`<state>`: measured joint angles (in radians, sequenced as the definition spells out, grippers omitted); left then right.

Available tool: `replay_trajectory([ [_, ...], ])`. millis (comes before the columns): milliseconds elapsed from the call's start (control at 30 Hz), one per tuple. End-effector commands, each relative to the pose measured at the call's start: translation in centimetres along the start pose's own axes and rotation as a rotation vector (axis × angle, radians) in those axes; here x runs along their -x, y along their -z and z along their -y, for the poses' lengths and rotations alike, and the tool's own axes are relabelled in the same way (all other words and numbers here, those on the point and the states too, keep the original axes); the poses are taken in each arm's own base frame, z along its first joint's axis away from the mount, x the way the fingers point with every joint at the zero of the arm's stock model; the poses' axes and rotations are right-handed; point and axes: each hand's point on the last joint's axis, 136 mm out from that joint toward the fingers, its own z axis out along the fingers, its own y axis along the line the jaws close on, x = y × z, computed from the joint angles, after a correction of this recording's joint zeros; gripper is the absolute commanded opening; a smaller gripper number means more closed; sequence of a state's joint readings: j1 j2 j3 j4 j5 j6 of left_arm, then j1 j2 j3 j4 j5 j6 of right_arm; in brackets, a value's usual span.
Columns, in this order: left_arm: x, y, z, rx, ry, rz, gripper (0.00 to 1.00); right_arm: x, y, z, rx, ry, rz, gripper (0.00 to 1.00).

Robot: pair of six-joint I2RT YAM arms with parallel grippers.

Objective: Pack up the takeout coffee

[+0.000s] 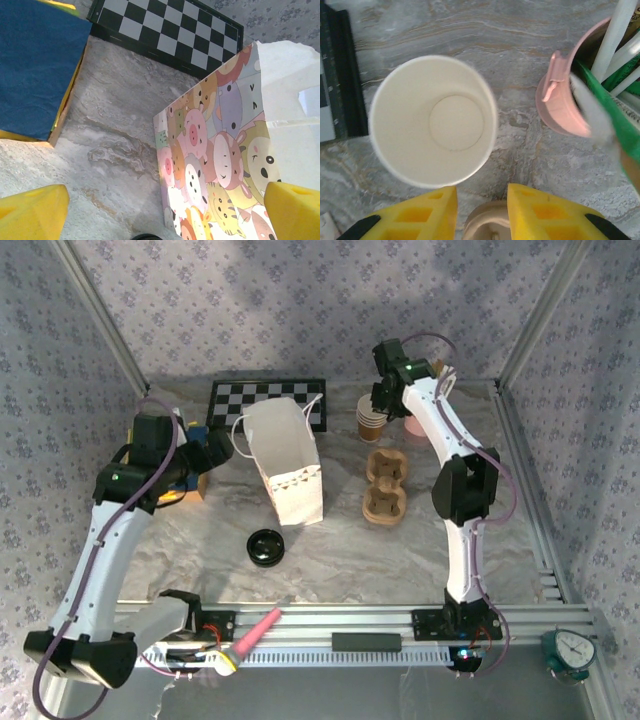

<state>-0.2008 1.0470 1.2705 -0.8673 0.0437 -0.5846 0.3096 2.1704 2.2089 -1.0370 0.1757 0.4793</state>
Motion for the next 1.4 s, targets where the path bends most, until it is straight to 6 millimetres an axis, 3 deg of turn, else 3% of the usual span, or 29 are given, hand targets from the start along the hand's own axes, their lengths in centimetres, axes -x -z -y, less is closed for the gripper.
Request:
replay_trajectory([
  [0,0.5,1.4,0.7,-0.069,-0.005,0.016,1.00,0.2,-0.3,0.4,0.001,-0.029,-0.034,0.32],
  [333,1.0,1.4,0.3,-0.047,-0.016,0.034,1.00,0.7,-4.0,1.7,-0.029,-0.071,-0.079,0.26],
  [667,1.6,1.2,0.5,-0.046,-0.027,0.039,1.00,1.2,-5.4,1.9,-0.027,-0.091,-0.067,0.20],
  [1033,1.5,1.0,0.5,-0.043,-0.025,0.036,1.00,1.7,-4.0,1.4,-0.032,-0.070,-0.037,0.00],
  [1367,1.3,1.1,0.4,-0.045,-0.027,0.033,1.00,2.2,-1.5,0.3,0.040,-0.087,-0.019,0.00],
])
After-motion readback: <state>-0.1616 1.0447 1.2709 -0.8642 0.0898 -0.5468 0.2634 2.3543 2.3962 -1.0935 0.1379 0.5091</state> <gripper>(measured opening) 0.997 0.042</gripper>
